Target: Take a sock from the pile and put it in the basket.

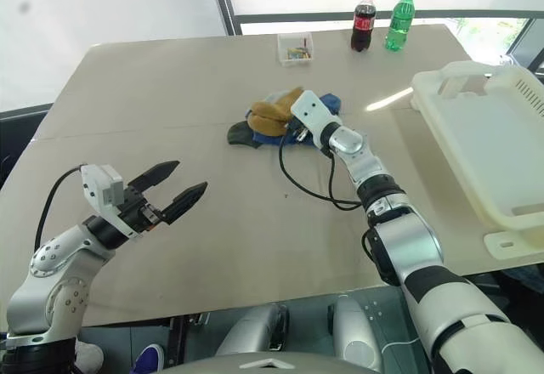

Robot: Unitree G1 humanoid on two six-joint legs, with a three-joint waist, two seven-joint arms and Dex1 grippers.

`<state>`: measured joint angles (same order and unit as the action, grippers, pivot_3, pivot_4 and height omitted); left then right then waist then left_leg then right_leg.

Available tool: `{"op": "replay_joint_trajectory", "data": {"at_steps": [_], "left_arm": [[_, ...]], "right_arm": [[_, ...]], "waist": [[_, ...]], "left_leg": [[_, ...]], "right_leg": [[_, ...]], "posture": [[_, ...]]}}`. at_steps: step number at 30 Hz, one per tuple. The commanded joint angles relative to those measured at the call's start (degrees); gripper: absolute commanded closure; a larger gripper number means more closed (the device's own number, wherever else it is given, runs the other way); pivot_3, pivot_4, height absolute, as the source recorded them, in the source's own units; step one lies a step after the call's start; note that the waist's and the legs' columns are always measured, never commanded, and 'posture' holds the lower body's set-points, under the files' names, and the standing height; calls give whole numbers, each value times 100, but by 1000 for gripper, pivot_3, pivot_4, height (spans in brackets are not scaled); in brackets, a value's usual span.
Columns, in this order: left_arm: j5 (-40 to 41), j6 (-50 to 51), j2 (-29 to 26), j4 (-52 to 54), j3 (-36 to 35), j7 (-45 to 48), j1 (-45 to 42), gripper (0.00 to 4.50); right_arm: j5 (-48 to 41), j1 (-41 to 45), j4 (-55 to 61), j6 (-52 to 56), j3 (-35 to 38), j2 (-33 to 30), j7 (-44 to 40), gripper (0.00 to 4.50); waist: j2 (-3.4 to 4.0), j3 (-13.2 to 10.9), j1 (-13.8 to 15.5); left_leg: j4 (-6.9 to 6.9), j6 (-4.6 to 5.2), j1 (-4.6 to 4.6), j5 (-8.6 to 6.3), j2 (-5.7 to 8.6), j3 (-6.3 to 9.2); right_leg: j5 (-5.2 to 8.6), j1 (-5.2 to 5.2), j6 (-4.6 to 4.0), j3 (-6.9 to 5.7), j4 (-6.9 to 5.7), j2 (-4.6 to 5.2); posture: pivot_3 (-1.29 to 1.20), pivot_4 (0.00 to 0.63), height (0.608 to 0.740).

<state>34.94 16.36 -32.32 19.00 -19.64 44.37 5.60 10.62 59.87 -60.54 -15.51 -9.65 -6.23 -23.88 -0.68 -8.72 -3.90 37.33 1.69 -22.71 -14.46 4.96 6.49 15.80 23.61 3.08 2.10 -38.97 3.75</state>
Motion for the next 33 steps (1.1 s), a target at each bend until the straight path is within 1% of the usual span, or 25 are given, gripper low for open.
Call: {"op": "replay_joint_trajectory", "data": {"at_steps": [1, 2, 5, 10, 12, 21, 27, 29, 30, 31, 32, 33], "left_arm": [[-10, -78, -65, 63, -70, 24, -19, 0], [-10, -77, -65, 65, -72, 23, -16, 0], [-13, -74, -60, 71, -69, 18, -6, 0], [-16, -67, -50, 110, -61, -16, -20, 0], [-1, -54, -69, 142, -107, -34, -5, 0], [50, -24, -74, 279, -196, -139, 125, 0], [78, -20, -62, 347, -199, -181, 192, 0], [88, -16, -63, 364, -203, -197, 201, 0], [87, -16, -66, 367, -203, -200, 203, 0], [88, -13, -71, 376, -206, -209, 207, 0], [92, -6, -82, 382, -214, -217, 205, 0], [101, 4, -93, 395, -226, -225, 207, 0]], "right_arm": [[146, 154, 177, -210, -140, 140, 179, 1600], [185, 163, 152, -218, -170, 168, 228, 1187], [312, 283, -75, -185, -188, 288, 594, 1187], [456, 566, -758, -148, -107, 435, 1532, 1187], [538, 633, -952, -189, -142, 457, 1778, 1187], [750, 565, -1051, -559, -370, 588, 1487, 1187], [1012, 678, -1192, -467, -496, 566, 2030, 1187], [1044, 737, -1242, -424, -492, 586, 2192, 1691], [1047, 751, -1262, -406, -486, 596, 2218, 1833], [1087, 760, -1285, -397, -507, 604, 2276, 2204], [1115, 762, -1307, -397, -520, 618, 2301, 2745], [1145, 760, -1324, -402, -537, 628, 2308, 3161]], "waist": [[0, 0, -3], [0, 0, -4], [0, 0, -2], [1, 0, 5], [1, 0, 4], [2, -1, -21], [2, -1, -2], [2, -1, -5], [2, -1, -6], [2, -1, -8], [2, -1, -11], [2, -1, -13]], "left_leg": [[0, 0, 0, 0, 0, 0], [0, 0, 0, 0, 0, 0], [0, 0, 0, 0, -1, 0], [0, 0, 0, 0, 0, 0], [-1, -1, 0, 0, 0, 1], [-3, -1, 0, 0, -2, -3], [-3, -1, 0, 1, -1, -2], [-3, -1, 0, 1, -1, -2], [-3, -1, 0, 1, -1, -2], [-3, -1, 0, 1, -2, -2], [-3, -2, 0, 1, -2, -2], [-3, -2, 0, 1, -2, -3]], "right_leg": [[0, 0, 0, 0, 0, 0], [0, 0, 0, 0, 0, 0], [0, 1, 0, 0, -1, -1], [0, 1, 0, 0, 0, -2], [0, 5, -1, -1, 1, -2], [0, 5, -1, 6, -1, -6], [0, 6, -1, 4, 0, -6], [0, 6, -1, 4, 0, -6], [0, 6, -1, 4, 0, -6], [0, 6, -1, 4, -1, -6], [0, 6, -1, 5, -1, -7], [0, 6, -1, 5, -1, -7]], "posture": [[0, 150, 740], [0, 150, 740], [0, 150, 740], [0, 150, 740], [0, 150, 740], [0, 150, 740], [0, 150, 740], [0, 150, 740], [0, 150, 740], [0, 150, 740], [0, 150, 740], [0, 150, 740]]}}
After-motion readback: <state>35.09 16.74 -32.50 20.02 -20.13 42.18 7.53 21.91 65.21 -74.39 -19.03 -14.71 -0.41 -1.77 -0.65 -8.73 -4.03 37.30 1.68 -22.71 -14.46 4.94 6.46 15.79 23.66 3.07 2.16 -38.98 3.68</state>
